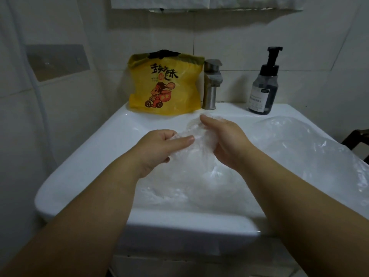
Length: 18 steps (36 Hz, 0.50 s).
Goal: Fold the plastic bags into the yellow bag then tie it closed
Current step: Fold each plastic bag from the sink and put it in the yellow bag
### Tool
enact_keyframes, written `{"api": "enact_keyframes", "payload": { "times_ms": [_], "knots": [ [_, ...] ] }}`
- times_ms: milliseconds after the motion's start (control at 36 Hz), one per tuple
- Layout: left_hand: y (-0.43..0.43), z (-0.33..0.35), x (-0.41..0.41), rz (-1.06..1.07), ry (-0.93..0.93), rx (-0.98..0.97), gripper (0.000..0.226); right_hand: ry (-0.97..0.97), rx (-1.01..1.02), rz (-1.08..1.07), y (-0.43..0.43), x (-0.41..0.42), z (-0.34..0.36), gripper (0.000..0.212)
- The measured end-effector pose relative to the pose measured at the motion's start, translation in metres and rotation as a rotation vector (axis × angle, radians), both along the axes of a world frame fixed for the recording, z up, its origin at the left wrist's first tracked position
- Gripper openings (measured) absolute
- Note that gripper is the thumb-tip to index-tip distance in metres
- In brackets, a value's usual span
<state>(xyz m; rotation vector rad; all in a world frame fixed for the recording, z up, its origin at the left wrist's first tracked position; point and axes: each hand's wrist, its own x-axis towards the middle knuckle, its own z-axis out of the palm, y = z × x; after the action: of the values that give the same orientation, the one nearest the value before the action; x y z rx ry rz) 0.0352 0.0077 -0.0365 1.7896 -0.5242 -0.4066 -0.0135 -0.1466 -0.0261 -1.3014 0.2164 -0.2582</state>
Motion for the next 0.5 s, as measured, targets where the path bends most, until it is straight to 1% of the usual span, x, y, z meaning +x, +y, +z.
{"api": "enact_keyframes", "payload": {
  "times_ms": [56,111,139,194,222,250,306,361,389,417,444,472,500],
  "knots": [
    [0.001,0.001,0.001,-0.017,0.031,-0.102,0.033,0.022,0.017,-0.112,0.000,-0.002,0.002,0.009],
    [0.002,0.003,0.000,-0.044,0.065,-0.184,0.029,0.074,-0.023,-0.239,-0.001,-0.004,0.006,0.010],
    [0.002,0.004,-0.001,-0.054,0.089,-0.212,0.031,0.111,-0.075,-0.298,-0.003,-0.004,0.008,0.015],
    [0.002,0.006,-0.002,-0.066,0.140,-0.266,0.044,0.179,-0.175,-0.388,-0.008,-0.001,0.005,0.042],
    [0.001,0.007,-0.002,-0.069,0.160,-0.296,0.048,0.182,-0.200,-0.390,-0.010,-0.001,0.004,0.053],
    [0.001,0.008,-0.002,-0.069,0.170,-0.323,0.048,0.161,-0.213,-0.372,-0.011,0.000,0.003,0.061],
    [0.001,0.007,0.000,-0.041,0.150,-0.330,0.047,0.097,-0.186,-0.224,-0.010,0.000,0.004,0.081],
    [0.000,0.004,0.002,0.005,0.083,-0.289,0.043,0.065,-0.133,-0.003,-0.005,-0.002,0.004,0.115],
    [0.000,0.003,0.002,0.015,0.052,-0.281,0.039,0.071,-0.119,0.080,-0.005,-0.001,0.002,0.125],
    [0.000,0.003,0.002,0.024,0.033,-0.282,0.035,0.089,-0.119,0.127,-0.005,0.001,0.000,0.126],
    [-0.001,0.004,0.000,0.036,0.022,-0.289,0.034,0.116,-0.141,0.156,-0.003,0.000,-0.002,0.118],
    [-0.001,0.004,-0.001,0.056,0.011,-0.297,0.036,0.141,-0.172,0.188,-0.001,-0.001,-0.002,0.100],
    [0.000,0.005,-0.001,0.084,-0.004,-0.303,0.040,0.152,-0.211,0.213,0.001,-0.002,-0.003,0.071]
  ]
}}
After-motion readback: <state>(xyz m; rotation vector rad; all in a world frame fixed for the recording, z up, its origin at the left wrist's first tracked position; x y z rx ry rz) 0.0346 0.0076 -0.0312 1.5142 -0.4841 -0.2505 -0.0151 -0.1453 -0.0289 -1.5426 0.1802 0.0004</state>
